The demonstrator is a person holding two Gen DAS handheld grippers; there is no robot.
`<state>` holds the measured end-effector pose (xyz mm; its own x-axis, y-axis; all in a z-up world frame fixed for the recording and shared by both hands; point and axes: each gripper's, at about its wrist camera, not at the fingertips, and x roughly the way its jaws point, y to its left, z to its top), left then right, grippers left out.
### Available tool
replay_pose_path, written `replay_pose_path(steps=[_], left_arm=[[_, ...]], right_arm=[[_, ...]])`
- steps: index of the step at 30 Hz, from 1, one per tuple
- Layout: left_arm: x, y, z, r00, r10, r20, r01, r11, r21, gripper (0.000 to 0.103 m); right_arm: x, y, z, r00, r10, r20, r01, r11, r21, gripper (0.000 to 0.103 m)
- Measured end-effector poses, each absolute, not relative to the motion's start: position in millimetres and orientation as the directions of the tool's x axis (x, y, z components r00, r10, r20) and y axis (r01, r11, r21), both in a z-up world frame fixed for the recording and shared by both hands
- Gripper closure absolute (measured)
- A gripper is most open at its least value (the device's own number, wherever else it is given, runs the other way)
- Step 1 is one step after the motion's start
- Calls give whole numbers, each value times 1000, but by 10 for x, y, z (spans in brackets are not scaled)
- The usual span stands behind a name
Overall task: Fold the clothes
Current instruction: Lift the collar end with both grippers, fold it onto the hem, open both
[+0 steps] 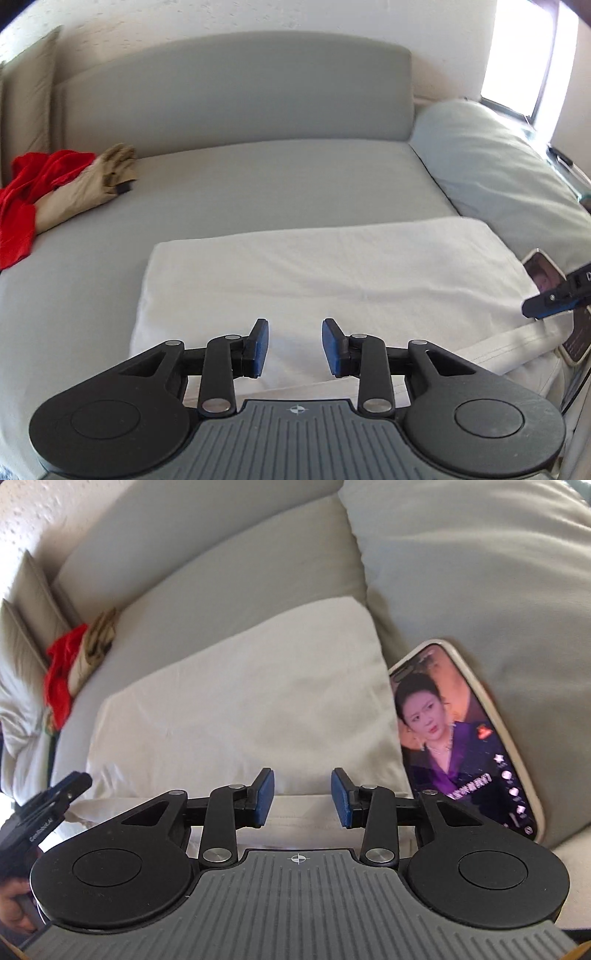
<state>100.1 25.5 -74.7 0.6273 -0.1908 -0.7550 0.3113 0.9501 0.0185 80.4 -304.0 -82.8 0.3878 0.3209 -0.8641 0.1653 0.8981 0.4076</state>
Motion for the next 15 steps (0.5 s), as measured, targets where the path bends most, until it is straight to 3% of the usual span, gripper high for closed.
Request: replay_pose_path(steps=[4,9,11,13,15], left_arm=[[848,178,-919,419,-185,-889,445,895,23,82],[-34,817,-590,358,-321,-877,510,854,-104,81],[-241,1109,-489,395,-356,-847,452,878,-159,72],[-278,1313,-429,476,-353,-806,350,916,-195,70],[-169,1363,-432,555,-313,-771,242,947,-211,68]], right_arm=[[959,-2785,-964,277,317,-907,116,926,359,62],[328,-2752,-705,102,445,-890,-29,895,445,62],[40,-2873,-552,142,480,-866,-25,876,482,58],[-125,-2969,-433,198,523,-829,-9,847,532,50],[-159,-2999,-361,284,533,-797,8,830,558,49]])
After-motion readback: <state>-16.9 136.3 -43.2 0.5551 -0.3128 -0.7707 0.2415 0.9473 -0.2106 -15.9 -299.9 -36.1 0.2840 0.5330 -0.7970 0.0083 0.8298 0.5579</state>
